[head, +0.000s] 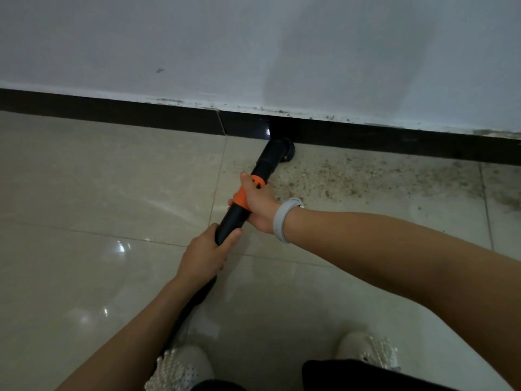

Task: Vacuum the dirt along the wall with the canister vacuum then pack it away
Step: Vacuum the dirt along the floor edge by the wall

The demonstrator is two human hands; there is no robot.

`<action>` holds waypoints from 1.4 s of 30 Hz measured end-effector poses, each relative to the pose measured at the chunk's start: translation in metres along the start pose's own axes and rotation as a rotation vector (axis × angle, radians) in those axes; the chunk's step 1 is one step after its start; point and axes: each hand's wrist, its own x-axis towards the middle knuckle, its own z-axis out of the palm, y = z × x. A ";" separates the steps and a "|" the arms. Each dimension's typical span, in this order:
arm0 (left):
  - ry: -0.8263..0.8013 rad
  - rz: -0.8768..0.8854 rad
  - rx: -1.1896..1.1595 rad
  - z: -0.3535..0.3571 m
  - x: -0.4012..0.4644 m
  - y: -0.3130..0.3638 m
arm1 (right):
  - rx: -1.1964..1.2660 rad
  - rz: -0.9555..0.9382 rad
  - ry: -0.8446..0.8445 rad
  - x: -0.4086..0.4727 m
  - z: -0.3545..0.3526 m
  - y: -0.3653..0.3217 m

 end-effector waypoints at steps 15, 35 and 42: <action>-0.163 0.175 0.276 0.051 0.019 0.061 | 0.242 -0.036 0.228 -0.007 -0.088 -0.027; 0.006 0.124 0.240 0.010 -0.002 0.044 | 0.152 0.025 0.109 -0.023 -0.043 -0.031; 0.207 -0.034 0.027 -0.039 -0.023 -0.014 | -0.066 0.108 -0.063 -0.018 0.054 -0.005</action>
